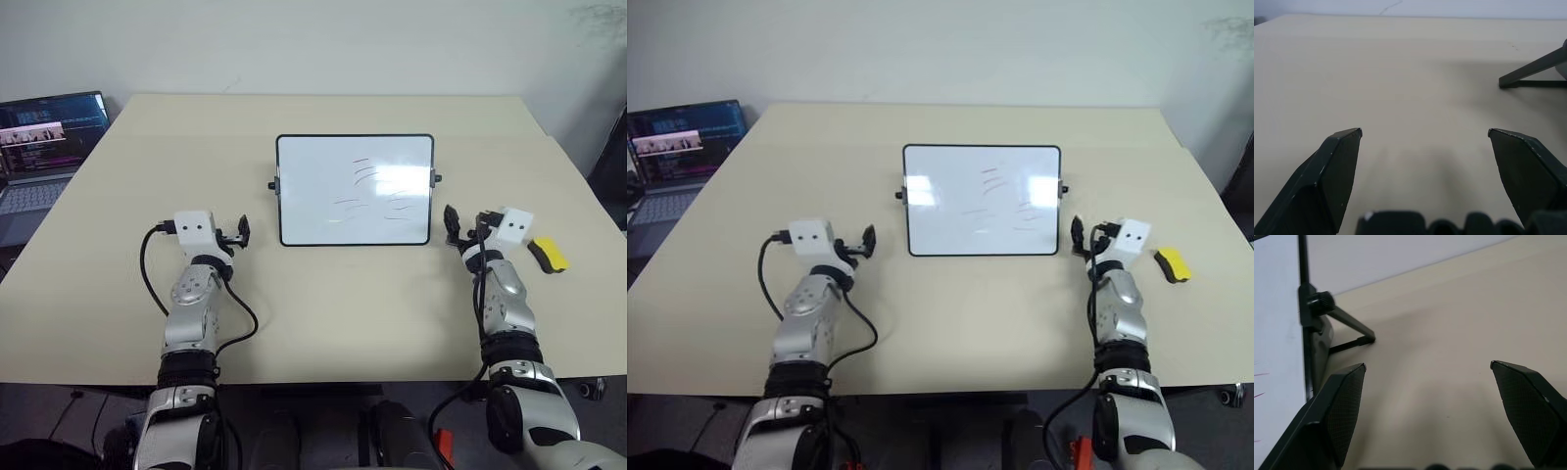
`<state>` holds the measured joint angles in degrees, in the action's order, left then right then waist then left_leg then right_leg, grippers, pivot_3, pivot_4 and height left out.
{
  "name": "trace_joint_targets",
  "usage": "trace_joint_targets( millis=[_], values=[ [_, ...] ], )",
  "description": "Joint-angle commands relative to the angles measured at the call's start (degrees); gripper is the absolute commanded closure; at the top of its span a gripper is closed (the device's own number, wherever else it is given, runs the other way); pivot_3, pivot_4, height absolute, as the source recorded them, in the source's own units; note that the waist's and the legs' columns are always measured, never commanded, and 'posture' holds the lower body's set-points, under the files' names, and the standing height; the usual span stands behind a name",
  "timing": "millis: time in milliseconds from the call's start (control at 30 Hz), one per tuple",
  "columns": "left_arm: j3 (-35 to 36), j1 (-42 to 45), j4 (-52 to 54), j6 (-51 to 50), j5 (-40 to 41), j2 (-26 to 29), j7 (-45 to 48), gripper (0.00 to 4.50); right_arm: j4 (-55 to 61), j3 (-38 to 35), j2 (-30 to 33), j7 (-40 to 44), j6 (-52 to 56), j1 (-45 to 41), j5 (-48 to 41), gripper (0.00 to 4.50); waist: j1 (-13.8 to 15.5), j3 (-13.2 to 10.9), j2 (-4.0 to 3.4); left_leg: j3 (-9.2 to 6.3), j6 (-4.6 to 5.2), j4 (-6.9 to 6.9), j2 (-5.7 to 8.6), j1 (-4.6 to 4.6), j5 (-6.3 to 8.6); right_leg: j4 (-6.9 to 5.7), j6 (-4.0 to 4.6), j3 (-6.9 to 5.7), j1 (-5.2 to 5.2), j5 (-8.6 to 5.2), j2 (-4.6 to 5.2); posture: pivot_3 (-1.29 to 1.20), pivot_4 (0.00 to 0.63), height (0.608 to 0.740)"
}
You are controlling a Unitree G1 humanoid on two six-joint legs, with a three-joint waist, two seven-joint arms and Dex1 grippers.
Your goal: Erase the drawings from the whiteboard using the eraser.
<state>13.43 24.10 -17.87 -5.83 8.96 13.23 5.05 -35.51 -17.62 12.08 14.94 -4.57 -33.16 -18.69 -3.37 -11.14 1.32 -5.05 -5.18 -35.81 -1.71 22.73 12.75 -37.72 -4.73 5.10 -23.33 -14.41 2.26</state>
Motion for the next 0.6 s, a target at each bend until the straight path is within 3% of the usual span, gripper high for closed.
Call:
trace_joint_targets(
  millis=[33,600],
  values=[
    [0.1,-0.3,3.0,0.3,0.1,0.4,0.0,0.0,2.7,1.0,-0.4,0.5,-0.4,-0.5,0.4,0.04,0.0,0.0,0.0,0.0,0.0,0.01,0.0,0.0,0.0,0.0,0.0,0.0,0.0,0.0,0.0,0.0,0.15,0.74],
    [-2.4,5.9,-6.2,3.5,-1.6,0.3,2.3,0.0,1.5,-1.0,1.1,-1.1,-2.9,-0.6,0.5,0.04,0.0,0.0,0.0,0.0,0.0,0.02,0.0,0.01,0.0,0.04,0.0,0.0,0.0,0.0,0.0,0.0,0.15,0.74]
  ],
)
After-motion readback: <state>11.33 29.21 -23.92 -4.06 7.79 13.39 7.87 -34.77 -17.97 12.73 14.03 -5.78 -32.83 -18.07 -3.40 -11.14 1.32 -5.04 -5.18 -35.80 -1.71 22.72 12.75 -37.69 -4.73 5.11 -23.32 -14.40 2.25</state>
